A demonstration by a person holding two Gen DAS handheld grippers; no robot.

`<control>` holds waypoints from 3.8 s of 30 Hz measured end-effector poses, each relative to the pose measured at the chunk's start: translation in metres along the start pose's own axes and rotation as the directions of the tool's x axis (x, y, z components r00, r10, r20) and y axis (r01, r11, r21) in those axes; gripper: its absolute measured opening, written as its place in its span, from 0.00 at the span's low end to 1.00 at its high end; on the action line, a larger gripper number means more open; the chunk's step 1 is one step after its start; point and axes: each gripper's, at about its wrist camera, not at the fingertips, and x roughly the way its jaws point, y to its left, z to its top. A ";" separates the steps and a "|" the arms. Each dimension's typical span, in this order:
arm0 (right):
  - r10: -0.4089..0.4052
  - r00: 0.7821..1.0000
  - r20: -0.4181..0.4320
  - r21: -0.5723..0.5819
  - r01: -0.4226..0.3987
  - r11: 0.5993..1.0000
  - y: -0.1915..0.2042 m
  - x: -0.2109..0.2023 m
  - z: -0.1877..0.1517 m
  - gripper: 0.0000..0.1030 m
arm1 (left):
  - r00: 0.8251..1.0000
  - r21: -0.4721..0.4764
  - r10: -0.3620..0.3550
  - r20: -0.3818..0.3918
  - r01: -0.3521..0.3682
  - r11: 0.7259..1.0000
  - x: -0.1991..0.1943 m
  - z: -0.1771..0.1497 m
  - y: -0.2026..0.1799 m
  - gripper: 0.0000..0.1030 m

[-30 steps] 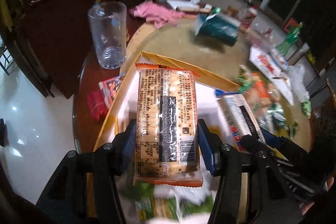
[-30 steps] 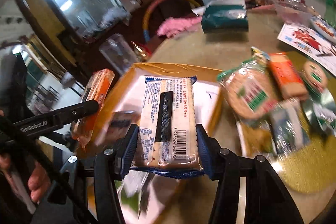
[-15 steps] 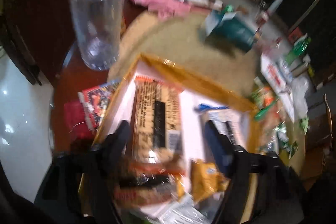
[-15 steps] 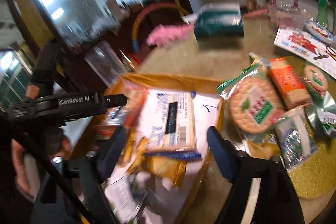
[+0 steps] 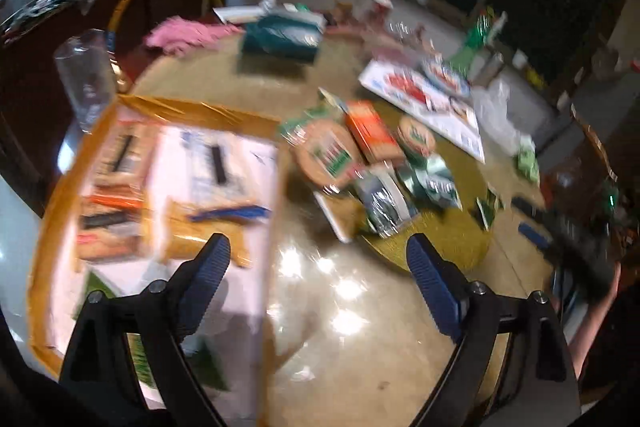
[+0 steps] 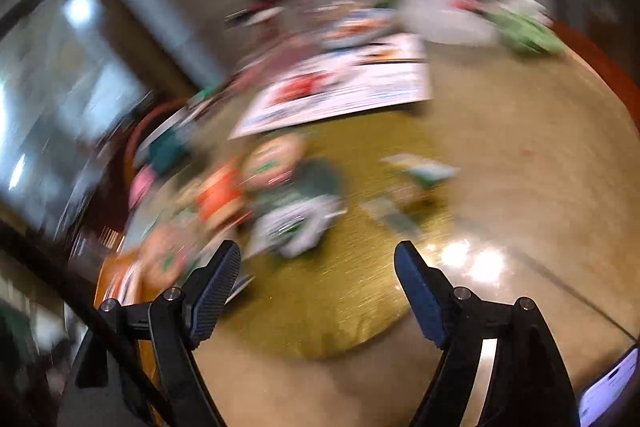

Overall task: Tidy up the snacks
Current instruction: 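Grasp the green garlic pea packet with the right gripper while the left grasps the white-green sachet, then carry both packets into the white tray and open both grippers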

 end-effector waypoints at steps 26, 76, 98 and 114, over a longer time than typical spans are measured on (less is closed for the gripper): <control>-0.089 0.996 -0.006 0.096 0.089 0.991 -0.051 0.011 -0.039 0.24 | 0.955 0.189 0.010 -0.295 0.048 0.981 0.177 0.057 -0.182 0.87; 0.354 0.909 -0.222 -0.351 -0.413 0.840 0.183 -0.025 -0.140 0.22 | 0.999 -0.151 0.020 0.030 -0.015 0.988 -0.073 -0.071 0.055 0.39; 0.307 0.888 -0.341 -0.426 -0.437 0.792 0.245 0.025 -0.170 0.22 | 0.990 -0.247 0.138 0.030 -0.127 0.961 -0.060 -0.063 0.141 0.39; 0.341 0.898 -0.279 -0.437 -0.435 0.787 0.217 0.010 -0.168 0.69 | 0.988 -0.262 0.117 0.097 -0.088 0.961 -0.057 -0.069 0.136 0.83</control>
